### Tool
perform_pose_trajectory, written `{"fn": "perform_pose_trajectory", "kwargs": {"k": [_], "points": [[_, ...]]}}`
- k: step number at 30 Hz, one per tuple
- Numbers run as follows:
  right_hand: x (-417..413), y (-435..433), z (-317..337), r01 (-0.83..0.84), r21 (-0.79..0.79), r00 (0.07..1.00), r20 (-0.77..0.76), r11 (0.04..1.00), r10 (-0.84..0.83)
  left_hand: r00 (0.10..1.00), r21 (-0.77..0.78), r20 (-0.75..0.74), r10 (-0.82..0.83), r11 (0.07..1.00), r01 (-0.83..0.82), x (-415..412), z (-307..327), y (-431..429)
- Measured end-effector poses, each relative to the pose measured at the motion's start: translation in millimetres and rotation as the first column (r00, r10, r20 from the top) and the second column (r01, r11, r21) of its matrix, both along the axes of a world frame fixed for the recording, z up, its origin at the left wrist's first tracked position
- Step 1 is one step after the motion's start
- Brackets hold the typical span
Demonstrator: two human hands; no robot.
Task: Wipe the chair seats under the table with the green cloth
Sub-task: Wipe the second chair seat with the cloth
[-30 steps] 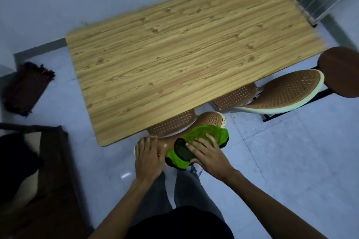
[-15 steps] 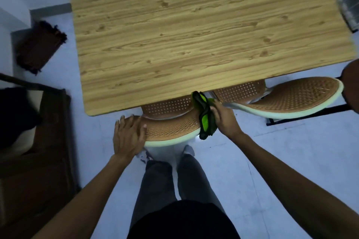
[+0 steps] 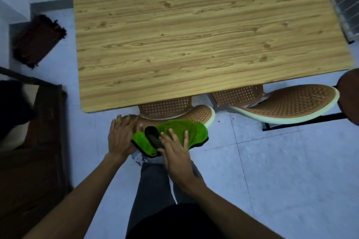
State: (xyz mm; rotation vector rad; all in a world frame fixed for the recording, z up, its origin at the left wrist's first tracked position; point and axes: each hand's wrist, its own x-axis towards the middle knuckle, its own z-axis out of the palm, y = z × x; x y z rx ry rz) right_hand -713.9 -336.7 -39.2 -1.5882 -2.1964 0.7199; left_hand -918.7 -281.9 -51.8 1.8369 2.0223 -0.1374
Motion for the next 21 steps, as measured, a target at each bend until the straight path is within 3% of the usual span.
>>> {"fn": "perform_pose_trajectory", "kwargs": {"k": [5,13,17,21], "points": [[39,18,-6,0.148,0.003,0.989,-0.016,0.989,-0.148,1.000,0.040,-0.007,0.022,0.999,-0.022,6,4,3],[102,104,-2,0.481,-0.262,0.843,-0.124,0.836,-0.524,0.999,0.126,-0.028,-0.037,0.991,0.040,5,2,5],[109,150,-14,0.495,-0.598,0.738,-0.094,0.630,-0.669,0.999,0.195,0.032,0.007,0.981,-0.013,5,-4,3],[119,176,-29,0.477,-0.761,0.659,-0.020,0.439,-0.752,0.999,0.210,0.032,0.043,0.977,-0.048,6,-6,1]]}}
